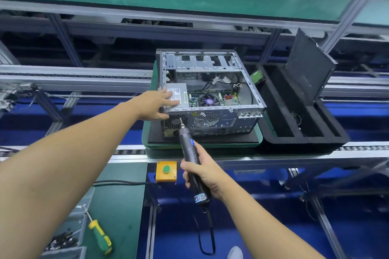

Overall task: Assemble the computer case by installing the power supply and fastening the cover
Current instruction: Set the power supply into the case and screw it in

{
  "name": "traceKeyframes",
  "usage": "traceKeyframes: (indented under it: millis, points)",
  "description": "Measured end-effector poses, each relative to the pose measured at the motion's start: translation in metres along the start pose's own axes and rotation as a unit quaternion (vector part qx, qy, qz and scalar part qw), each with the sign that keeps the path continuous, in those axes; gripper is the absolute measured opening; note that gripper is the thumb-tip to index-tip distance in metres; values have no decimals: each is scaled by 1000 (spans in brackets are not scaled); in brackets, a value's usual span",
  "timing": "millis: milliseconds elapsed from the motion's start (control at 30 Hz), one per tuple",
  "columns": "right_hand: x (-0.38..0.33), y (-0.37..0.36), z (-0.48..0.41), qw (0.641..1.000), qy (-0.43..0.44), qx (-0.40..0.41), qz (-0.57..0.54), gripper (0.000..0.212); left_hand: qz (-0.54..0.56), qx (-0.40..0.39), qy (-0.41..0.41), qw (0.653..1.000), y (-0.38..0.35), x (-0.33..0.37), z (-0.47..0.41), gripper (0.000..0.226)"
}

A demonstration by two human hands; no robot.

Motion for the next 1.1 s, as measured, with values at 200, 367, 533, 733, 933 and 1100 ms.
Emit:
traceKeyframes:
  millis: [200,367,533,733,933,1100]
  points:
    - [-15,11,9,1000,16,21,9,94,-107,-27,-3,994,11,5,-5,54]
    - [-39,24,15,998,49,46,17,96,-157,-30,2,987,8,13,0,49]
    - [-66,42,16,995,75,65,17,79,-174,-25,23,984,2,16,0,43]
    - [-95,80,2,993,90,72,12,66,-94,-37,15,995,17,2,-5,48]
    - [-144,133,-31,991,89,103,-8,34,59,117,83,988,64,21,-65,39]
    - [-193,186,-56,991,85,108,4,20,212,115,102,965,68,72,-148,35]
Point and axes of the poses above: each hand's wrist, its own z-axis away from the middle knuckle, its own y-axis out of the back of the hand, x = y × z, the point moved 2 cm from there along -z, towards the middle knuckle, and after that the axes turned 5 degrees about -y, right-handed, at the moved point
